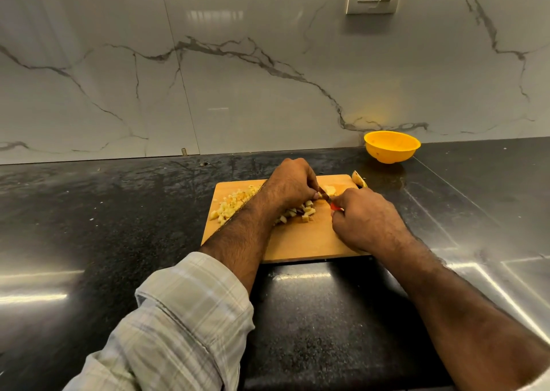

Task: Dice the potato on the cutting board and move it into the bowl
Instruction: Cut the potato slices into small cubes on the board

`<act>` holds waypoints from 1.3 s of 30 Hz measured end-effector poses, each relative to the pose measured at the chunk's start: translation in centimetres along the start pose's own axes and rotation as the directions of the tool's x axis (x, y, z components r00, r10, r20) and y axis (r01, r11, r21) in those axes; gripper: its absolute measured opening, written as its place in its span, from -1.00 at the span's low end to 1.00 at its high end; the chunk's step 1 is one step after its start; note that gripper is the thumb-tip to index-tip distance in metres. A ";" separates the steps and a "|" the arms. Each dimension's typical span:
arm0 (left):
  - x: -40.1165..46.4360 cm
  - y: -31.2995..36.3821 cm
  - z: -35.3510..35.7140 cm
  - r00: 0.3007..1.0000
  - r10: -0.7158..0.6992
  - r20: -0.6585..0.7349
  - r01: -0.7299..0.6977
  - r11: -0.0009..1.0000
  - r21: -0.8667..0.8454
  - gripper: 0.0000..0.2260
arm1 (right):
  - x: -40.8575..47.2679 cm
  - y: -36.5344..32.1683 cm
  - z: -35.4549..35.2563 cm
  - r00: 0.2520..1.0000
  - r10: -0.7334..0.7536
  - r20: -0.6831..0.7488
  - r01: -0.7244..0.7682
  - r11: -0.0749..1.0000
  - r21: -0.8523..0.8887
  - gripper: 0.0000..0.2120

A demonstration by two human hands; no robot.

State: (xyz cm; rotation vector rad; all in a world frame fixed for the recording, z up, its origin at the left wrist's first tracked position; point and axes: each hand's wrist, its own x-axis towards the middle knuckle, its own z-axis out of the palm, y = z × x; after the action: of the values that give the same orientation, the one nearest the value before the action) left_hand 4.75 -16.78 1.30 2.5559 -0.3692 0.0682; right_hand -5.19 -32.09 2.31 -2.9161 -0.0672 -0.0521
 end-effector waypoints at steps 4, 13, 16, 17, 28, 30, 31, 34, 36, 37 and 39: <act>0.1 -0.3 0.0 1.000 -0.023 -0.006 0.023 1.000 -0.001 -0.94 | 0.7 -0.7 -0.2 0.999 0.009 0.053 -0.007 0.999 -0.034 -0.69; -0.4 -1.3 -1.0 0.995 0.003 -0.096 0.004 0.998 0.068 -0.92 | 0.3 1.9 -0.1 0.983 -0.041 -0.180 0.067 0.988 0.139 -0.61; -0.4 -0.8 -0.4 0.995 0.041 -0.085 -0.031 0.993 0.113 -0.85 | 0.3 2.6 -0.6 0.982 -0.032 -0.185 0.057 0.990 0.132 -0.62; -0.5 -0.5 -0.1 0.995 0.060 -0.076 -0.049 0.989 0.141 -0.79 | 0.4 2.7 -0.7 0.986 -0.027 -0.165 0.048 0.991 0.122 -0.62; -0.3 0.5 0.7 0.994 0.098 -0.042 -0.086 0.970 0.229 -0.90 | 0.9 3.3 -1.0 0.998 -0.011 -0.057 0.015 0.998 0.066 -0.60; -0.3 0.5 0.7 0.995 0.095 -0.042 -0.083 0.969 0.233 -0.90 | 1.0 3.4 -0.8 0.996 -0.018 -0.086 0.025 0.996 0.085 -0.61; -0.3 0.5 0.7 0.995 0.095 -0.044 -0.082 0.968 0.237 -0.89 | 1.0 3.4 -0.7 0.993 -0.022 -0.113 0.033 0.994 0.102 -0.61; -0.1 0.5 0.8 0.996 0.085 -0.040 -0.074 0.973 0.217 -0.92 | 0.9 3.3 -0.3 0.986 -0.029 -0.163 0.050 0.991 0.126 -0.61; 0.1 0.5 1.0 0.996 0.080 -0.034 -0.072 0.978 0.197 -0.94 | 0.9 3.1 -0.2 0.988 -0.024 -0.156 0.043 0.991 0.123 -0.60; 0.1 0.4 1.1 0.996 0.081 -0.035 -0.073 0.979 0.191 -0.94 | 0.9 3.0 -0.2 0.990 -0.018 -0.142 0.035 0.992 0.119 -0.59; 0.3 0.4 1.1 0.995 0.085 -0.043 -0.075 0.979 0.189 -0.93 | 0.9 2.7 -0.1 0.994 -0.015 -0.112 0.027 0.994 0.102 -0.59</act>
State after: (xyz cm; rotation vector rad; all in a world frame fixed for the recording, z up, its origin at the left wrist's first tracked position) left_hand 4.87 -17.75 0.59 2.7181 -0.4654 0.2072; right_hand -4.14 -34.75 1.85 -2.8035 -0.0798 -0.2074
